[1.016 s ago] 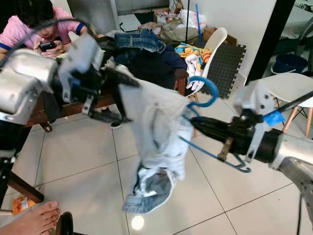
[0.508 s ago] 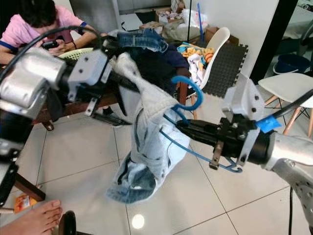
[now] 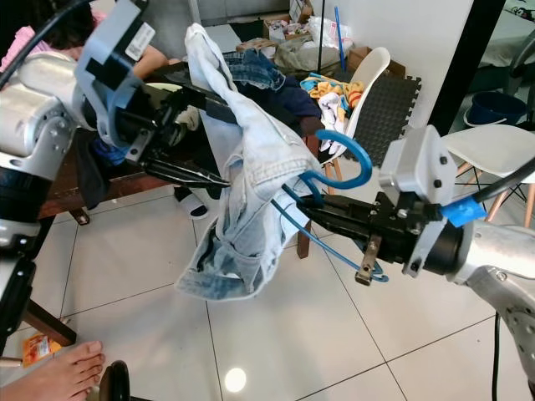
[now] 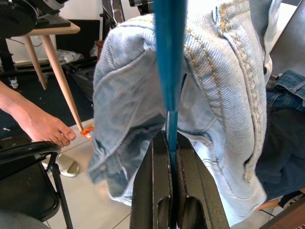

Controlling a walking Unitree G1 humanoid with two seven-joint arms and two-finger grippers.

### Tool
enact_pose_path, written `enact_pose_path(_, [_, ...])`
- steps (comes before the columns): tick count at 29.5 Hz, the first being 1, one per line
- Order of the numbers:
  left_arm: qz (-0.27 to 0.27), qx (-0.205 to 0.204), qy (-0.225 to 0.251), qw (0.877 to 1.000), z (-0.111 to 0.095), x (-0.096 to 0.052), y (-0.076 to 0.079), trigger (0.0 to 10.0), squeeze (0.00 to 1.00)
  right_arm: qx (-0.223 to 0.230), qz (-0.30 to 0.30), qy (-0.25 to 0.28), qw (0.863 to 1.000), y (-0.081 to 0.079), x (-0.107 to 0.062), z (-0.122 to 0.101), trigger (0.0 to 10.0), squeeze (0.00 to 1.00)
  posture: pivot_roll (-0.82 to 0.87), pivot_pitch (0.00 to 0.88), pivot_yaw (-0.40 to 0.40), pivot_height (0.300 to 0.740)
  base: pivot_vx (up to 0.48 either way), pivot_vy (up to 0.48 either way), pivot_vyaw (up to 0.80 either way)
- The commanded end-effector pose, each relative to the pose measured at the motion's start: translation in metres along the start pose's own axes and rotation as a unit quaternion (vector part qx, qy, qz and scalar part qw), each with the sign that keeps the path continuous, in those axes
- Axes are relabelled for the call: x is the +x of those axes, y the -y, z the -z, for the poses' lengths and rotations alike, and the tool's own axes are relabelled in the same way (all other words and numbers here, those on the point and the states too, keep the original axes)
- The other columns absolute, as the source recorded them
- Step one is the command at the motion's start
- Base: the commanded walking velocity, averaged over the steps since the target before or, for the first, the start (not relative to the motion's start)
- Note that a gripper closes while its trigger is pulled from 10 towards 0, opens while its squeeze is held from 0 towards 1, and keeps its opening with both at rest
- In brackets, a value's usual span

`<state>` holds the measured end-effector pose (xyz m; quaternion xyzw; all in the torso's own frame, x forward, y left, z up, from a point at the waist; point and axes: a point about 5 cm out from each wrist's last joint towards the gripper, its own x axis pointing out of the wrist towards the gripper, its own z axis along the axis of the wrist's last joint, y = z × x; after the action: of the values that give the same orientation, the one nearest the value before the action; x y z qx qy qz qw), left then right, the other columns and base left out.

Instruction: Hang hanger

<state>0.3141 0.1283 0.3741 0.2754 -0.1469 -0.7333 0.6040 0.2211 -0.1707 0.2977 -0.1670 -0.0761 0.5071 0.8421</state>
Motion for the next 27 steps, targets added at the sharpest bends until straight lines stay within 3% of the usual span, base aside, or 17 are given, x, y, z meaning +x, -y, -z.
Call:
enact_pose_path(1, [0.029,0.022,0.015,0.999,-0.015,0.003,0.003,10.0,0.00,0.005,-0.014,-0.017,1.000,-0.002,0.003,0.004,10.0,0.00,-0.04,0.087,0.064,0.740,0.000,0.000,0.00])
enact_pose_path(5, [0.045,0.008,0.009,0.999,-0.013,0.004,0.010,10.0,0.00,0.005,0.003,-0.020,1.000,0.002,0.002,0.006,10.0,0.00,-0.04,0.087,0.064,0.740,0.000,0.000,0.00])
enact_pose_path(9, [0.086,-0.022,-0.020,0.996,0.000,0.009,0.029,10.0,0.00,0.007,0.111,-0.024,0.994,0.031,-0.001,0.011,10.0,0.00,-0.04,0.088,0.061,0.740,0.000,0.000,0.00])
enact_pose_path(16, [0.125,-0.027,-0.047,0.991,0.012,0.021,0.048,10.0,0.00,0.021,0.137,0.017,0.990,0.040,-0.003,0.004,10.0,0.00,-0.04,0.087,0.058,0.740,0.000,0.000,0.00])
enact_pose_path(20, [0.077,0.012,-0.048,0.996,0.011,0.021,0.033,10.0,0.00,0.014,0.110,0.001,0.994,0.033,-0.002,0.006,10.0,0.00,-0.04,0.084,0.056,0.740,0.000,0.000,0.00])
enact_pose_path(22, [0.034,0.031,-0.045,0.998,0.008,0.018,0.021,10.0,0.00,0.007,0.083,-0.016,0.996,0.025,0.000,0.010,10.0,0.00,-0.04,0.083,0.056,0.740,0.000,0.000,0.00])
enact_pose_path(23, [-0.020,0.057,-0.031,0.998,-0.001,0.014,0.006,10.0,0.00,0.004,0.053,-0.037,0.998,0.017,0.001,0.014,10.0,0.00,-0.04,0.081,0.058,0.740,0.000,0.000,0.00])
enact_pose_path(27, [-0.052,0.074,-0.018,0.996,-0.011,0.009,-0.004,10.0,0.00,0.001,0.034,-0.059,0.998,0.011,0.001,0.019,10.0,0.00,-0.04,0.081,0.058,0.740,0.000,0.000,0.00])
